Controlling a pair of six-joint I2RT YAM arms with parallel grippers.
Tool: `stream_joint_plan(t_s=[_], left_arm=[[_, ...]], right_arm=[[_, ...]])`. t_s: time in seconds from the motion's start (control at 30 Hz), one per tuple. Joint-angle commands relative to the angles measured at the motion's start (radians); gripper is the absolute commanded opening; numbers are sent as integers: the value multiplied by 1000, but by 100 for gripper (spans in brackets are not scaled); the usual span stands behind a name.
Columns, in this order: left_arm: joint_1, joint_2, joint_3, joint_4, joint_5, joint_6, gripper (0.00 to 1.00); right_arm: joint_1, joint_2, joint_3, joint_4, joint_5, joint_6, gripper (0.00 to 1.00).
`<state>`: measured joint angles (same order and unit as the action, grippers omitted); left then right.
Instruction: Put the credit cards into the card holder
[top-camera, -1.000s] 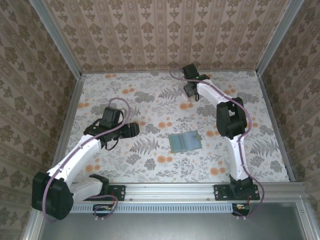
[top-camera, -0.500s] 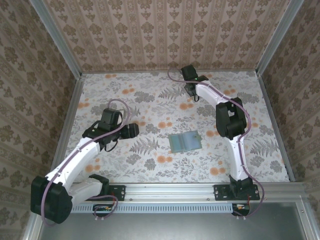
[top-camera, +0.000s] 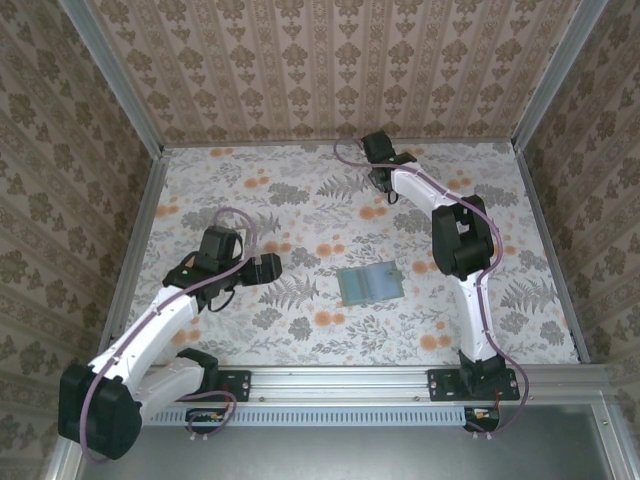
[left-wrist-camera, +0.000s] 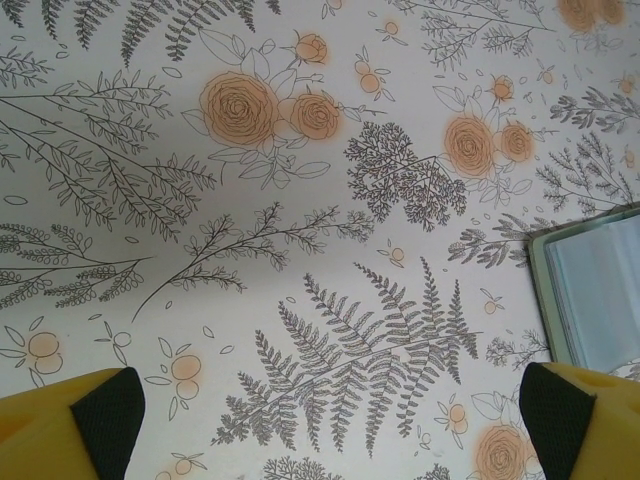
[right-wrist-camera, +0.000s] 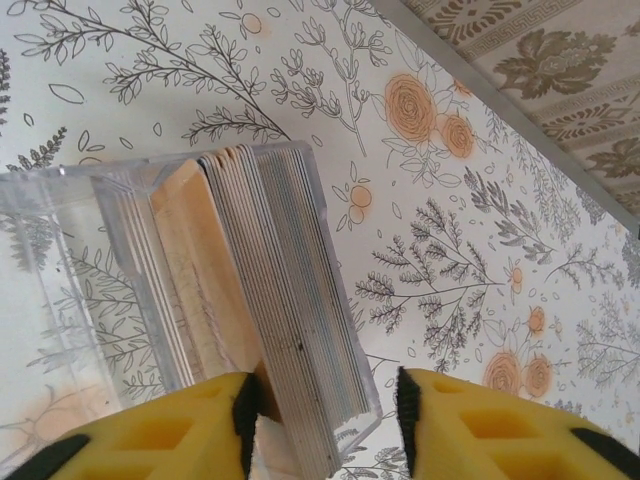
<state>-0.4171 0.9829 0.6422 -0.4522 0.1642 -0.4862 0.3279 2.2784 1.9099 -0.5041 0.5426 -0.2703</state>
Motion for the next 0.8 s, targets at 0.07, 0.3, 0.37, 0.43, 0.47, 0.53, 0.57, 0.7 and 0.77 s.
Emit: stream_joint_plan(t_s=[0.07, 0.3, 0.37, 0.43, 0.47, 0.53, 0.57, 0.7, 0.77], left_arm=[[8, -25, -21, 38, 27, -15, 100], [8, -20, -12, 26, 18, -5, 100], [8, -16, -6, 20, 21, -2, 100], [8, -9, -4, 23, 34, -1, 100], [8, -5, -6, 28, 40, 1, 100], [8, 7, 0, 25, 41, 7, 100], [8, 12, 7, 18, 40, 9, 100], [8, 28, 22, 26, 49, 19, 100], [8, 39, 36, 18, 52, 29, 100]], right_arm=[[3, -54, -8, 5, 12, -6, 30], [8, -63, -8, 3, 2, -7, 18], [10, -62, -6, 0, 3, -9, 17], [9, -68, -10, 1, 0, -7, 12], [9, -71, -13, 4, -3, -8, 10], [9, -76, -16, 4, -8, -8, 8], [10, -78, -14, 1, -10, -7, 6], [8, -111, -16, -17, -50, 15, 0], [9, -130, -22, -23, -83, 27, 0]])
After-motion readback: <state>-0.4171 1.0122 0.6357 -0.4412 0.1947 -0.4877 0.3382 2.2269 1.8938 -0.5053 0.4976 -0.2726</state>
